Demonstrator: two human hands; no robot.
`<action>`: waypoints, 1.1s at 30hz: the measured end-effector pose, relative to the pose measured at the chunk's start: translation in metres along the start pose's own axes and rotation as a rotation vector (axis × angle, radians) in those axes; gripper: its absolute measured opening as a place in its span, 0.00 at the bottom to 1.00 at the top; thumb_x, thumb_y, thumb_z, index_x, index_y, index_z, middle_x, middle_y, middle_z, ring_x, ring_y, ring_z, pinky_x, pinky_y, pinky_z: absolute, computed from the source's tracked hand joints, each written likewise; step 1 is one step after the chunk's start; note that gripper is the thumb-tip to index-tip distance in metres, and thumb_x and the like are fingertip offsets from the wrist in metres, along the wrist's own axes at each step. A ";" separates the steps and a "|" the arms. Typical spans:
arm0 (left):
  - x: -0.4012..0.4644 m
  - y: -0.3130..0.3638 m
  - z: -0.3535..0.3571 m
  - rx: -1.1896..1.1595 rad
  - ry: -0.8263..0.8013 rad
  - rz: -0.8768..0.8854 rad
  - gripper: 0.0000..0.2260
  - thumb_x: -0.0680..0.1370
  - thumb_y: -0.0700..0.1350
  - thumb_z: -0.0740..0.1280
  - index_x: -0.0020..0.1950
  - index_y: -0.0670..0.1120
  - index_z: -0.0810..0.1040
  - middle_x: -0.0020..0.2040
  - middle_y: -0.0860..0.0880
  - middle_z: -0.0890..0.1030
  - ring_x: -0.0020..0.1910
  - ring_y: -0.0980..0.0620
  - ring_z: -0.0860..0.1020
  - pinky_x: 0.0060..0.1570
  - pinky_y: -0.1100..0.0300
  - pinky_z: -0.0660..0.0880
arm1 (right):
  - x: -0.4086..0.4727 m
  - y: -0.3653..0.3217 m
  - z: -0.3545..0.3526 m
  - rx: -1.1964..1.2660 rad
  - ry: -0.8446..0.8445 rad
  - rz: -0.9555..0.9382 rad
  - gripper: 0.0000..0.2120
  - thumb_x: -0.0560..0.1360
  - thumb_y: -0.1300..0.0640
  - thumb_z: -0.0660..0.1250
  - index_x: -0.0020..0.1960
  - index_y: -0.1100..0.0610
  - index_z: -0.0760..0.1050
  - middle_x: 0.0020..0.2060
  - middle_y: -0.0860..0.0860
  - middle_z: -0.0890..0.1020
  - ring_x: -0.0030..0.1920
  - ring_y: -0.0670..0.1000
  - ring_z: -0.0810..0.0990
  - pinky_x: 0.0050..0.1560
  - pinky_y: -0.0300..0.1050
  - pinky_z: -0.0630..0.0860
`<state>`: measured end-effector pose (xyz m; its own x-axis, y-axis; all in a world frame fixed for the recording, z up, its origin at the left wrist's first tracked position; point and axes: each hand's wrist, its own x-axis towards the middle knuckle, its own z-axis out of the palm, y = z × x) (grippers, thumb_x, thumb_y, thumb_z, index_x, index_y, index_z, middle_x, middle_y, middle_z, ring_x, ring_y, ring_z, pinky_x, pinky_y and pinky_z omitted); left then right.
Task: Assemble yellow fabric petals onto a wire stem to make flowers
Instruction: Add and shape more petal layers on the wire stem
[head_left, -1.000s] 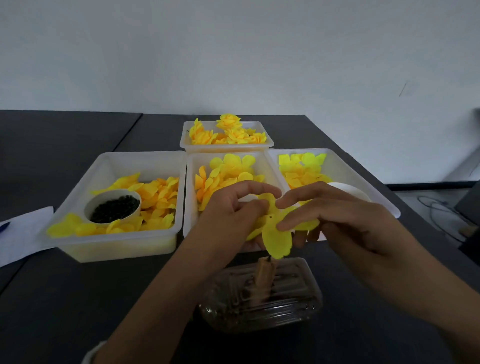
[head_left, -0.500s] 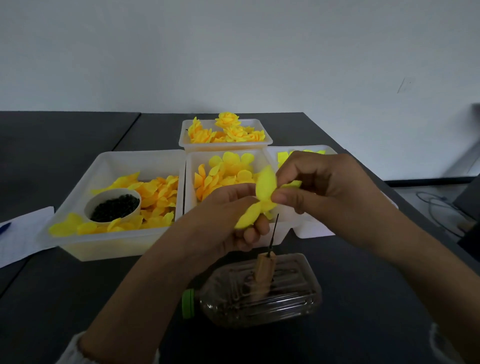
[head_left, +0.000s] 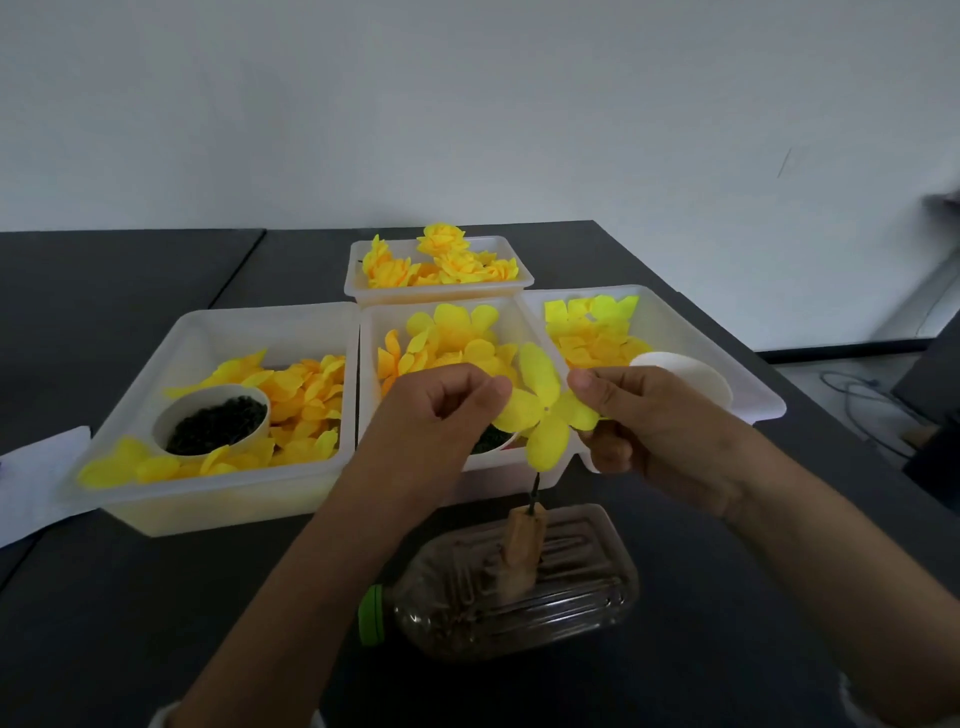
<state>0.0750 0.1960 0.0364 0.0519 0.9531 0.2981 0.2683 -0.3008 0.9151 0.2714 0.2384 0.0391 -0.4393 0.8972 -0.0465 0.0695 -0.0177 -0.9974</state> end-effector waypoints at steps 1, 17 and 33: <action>0.001 -0.003 0.002 -0.020 -0.004 -0.020 0.14 0.80 0.45 0.63 0.35 0.48 0.78 0.22 0.58 0.67 0.21 0.61 0.64 0.25 0.73 0.62 | 0.001 0.004 -0.001 0.046 -0.014 0.020 0.15 0.65 0.41 0.70 0.31 0.53 0.79 0.28 0.52 0.72 0.24 0.47 0.65 0.27 0.38 0.64; 0.001 -0.020 0.010 -0.524 -0.169 -0.300 0.14 0.75 0.51 0.62 0.51 0.41 0.72 0.25 0.54 0.65 0.23 0.58 0.60 0.22 0.67 0.56 | 0.001 0.020 -0.009 0.431 -0.072 0.083 0.12 0.75 0.52 0.63 0.37 0.59 0.72 0.29 0.53 0.70 0.24 0.45 0.64 0.27 0.37 0.62; 0.000 -0.054 0.003 -0.691 -0.321 -0.331 0.12 0.73 0.55 0.67 0.33 0.50 0.76 0.27 0.54 0.64 0.25 0.59 0.60 0.26 0.65 0.56 | -0.009 0.032 -0.004 0.345 -0.040 0.067 0.14 0.74 0.51 0.62 0.37 0.60 0.74 0.30 0.54 0.72 0.25 0.47 0.65 0.27 0.37 0.64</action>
<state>0.0635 0.2119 -0.0136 0.3745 0.9271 -0.0117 -0.3283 0.1444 0.9335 0.2814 0.2313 0.0078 -0.4788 0.8713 -0.1078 -0.2047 -0.2302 -0.9514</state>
